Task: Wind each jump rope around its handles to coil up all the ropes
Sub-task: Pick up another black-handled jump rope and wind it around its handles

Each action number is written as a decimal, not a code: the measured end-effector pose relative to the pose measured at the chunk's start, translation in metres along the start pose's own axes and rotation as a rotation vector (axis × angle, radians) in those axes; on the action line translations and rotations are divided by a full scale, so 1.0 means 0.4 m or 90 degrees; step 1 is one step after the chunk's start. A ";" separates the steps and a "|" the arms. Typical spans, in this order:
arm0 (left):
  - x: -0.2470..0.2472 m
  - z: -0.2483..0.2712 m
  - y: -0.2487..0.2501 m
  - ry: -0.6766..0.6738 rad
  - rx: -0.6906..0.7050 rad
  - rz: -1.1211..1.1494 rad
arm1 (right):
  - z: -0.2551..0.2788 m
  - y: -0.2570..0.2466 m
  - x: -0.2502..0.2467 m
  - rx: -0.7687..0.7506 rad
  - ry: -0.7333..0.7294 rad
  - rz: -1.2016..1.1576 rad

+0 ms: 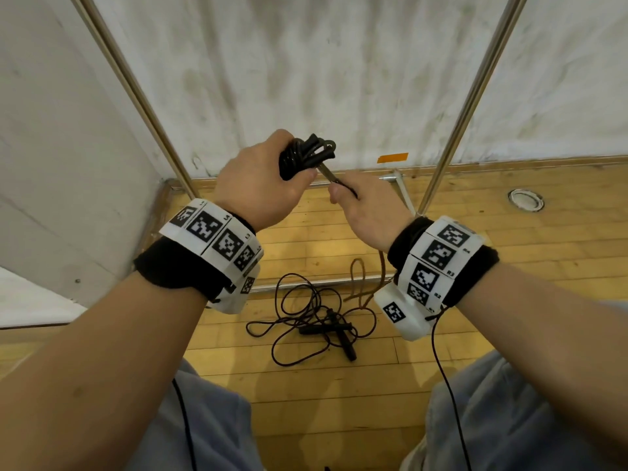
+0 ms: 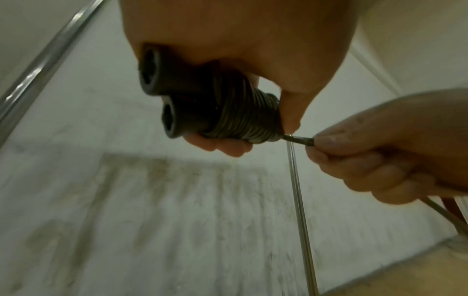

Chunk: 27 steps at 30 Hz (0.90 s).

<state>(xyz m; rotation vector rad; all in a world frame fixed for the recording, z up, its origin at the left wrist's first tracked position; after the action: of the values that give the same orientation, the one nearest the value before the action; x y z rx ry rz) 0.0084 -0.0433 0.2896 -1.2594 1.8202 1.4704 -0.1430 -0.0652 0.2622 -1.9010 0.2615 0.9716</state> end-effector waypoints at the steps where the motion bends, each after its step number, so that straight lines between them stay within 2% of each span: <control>1: 0.008 0.000 -0.005 -0.008 -0.006 -0.015 | 0.001 -0.001 0.000 -0.002 -0.009 0.018; 4: 0.033 -0.001 -0.022 -0.054 -0.018 -0.069 | 0.008 -0.013 0.003 -0.022 -0.045 0.097; 9: 0.073 0.006 -0.036 -0.130 -0.041 -0.131 | 0.025 -0.034 0.008 -0.061 -0.164 0.220; 12: 0.094 0.013 -0.034 -0.183 -0.045 -0.160 | 0.039 -0.047 -0.003 -0.102 -0.185 0.266; 15: 0.116 0.032 0.001 -0.225 -0.012 -0.156 | 0.037 -0.055 -0.030 -0.138 -0.147 0.278; 17: 0.126 0.046 0.029 -0.233 0.026 -0.147 | 0.025 -0.050 -0.056 -0.128 -0.098 0.260; 22: 0.106 0.054 0.079 -0.180 0.092 -0.062 | -0.001 -0.020 -0.112 -0.048 0.021 0.102; 27: 0.099 0.059 0.091 -0.121 0.090 -0.068 | -0.007 -0.023 -0.112 -0.026 0.033 0.050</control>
<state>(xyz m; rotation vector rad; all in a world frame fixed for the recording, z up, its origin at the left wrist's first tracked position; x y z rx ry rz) -0.0457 -0.0354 0.2682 -1.0919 1.6740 1.3299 -0.1661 -0.0722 0.3010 -1.9679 0.3520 0.9868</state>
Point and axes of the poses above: each hand's wrist, its own z-axis away from the middle knuckle, its own x-axis out of the palm, y = z × x, the point moved 5 cm from there along -z, towards the middle knuckle, and after that the axes turned 3 degrees about -x, right-handed, at the moved point
